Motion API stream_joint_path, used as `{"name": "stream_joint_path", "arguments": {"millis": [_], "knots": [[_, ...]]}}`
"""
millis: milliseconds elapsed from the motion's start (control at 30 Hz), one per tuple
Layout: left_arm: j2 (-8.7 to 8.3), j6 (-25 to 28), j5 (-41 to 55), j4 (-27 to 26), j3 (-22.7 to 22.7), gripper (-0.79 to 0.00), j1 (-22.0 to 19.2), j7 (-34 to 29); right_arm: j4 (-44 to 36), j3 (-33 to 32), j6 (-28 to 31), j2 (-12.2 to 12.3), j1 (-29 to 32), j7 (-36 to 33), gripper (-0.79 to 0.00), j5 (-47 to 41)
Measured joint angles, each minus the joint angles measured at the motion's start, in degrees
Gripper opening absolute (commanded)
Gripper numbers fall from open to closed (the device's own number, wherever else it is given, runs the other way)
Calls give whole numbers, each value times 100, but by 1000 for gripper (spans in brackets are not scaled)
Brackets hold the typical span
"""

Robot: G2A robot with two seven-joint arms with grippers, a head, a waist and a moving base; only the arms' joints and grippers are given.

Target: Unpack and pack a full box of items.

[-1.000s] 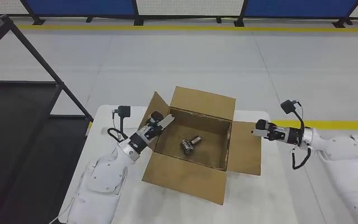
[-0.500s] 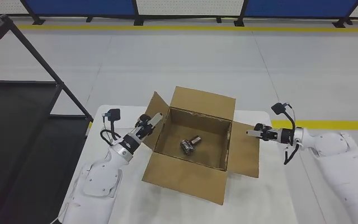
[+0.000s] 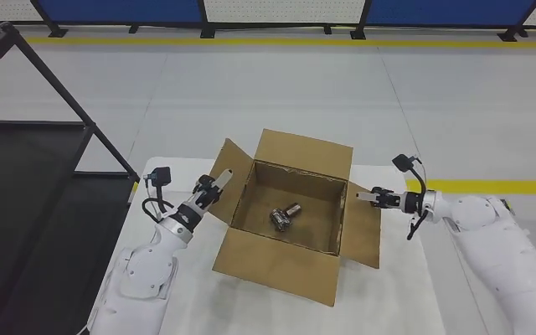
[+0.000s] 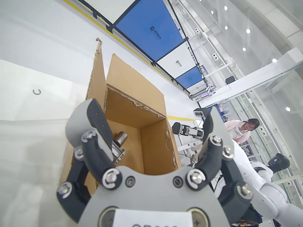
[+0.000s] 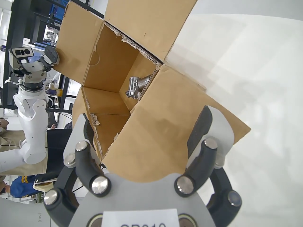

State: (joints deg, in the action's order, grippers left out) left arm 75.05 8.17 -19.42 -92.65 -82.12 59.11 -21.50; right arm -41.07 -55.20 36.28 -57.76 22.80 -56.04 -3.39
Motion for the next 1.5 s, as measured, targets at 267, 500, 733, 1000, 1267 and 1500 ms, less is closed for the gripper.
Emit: {"name": "stream_joint_path", "arguments": {"millis": [267,500,733,1000,1267,1500], "knots": [[-27,-35,42,-87,-54,0,140,34,171,309,-124,-215,-104,106,0,-62],[-47,-57,75,-153,-71,0,211,44,251,500,-197,-379,-199,270,0,-63],[-69,-43,97,-210,-95,0,311,56,348,668,-269,-544,-275,337,0,-125],[-94,-44,121,-346,-155,0,484,130,468,814,-247,-730,-386,636,0,-112],[-130,63,238,-624,-387,0,780,321,143,683,159,-648,-571,1830,0,969],[-165,250,349,-813,-631,0,1060,478,-1222,633,15,-515,-242,2117,0,2012]]}}
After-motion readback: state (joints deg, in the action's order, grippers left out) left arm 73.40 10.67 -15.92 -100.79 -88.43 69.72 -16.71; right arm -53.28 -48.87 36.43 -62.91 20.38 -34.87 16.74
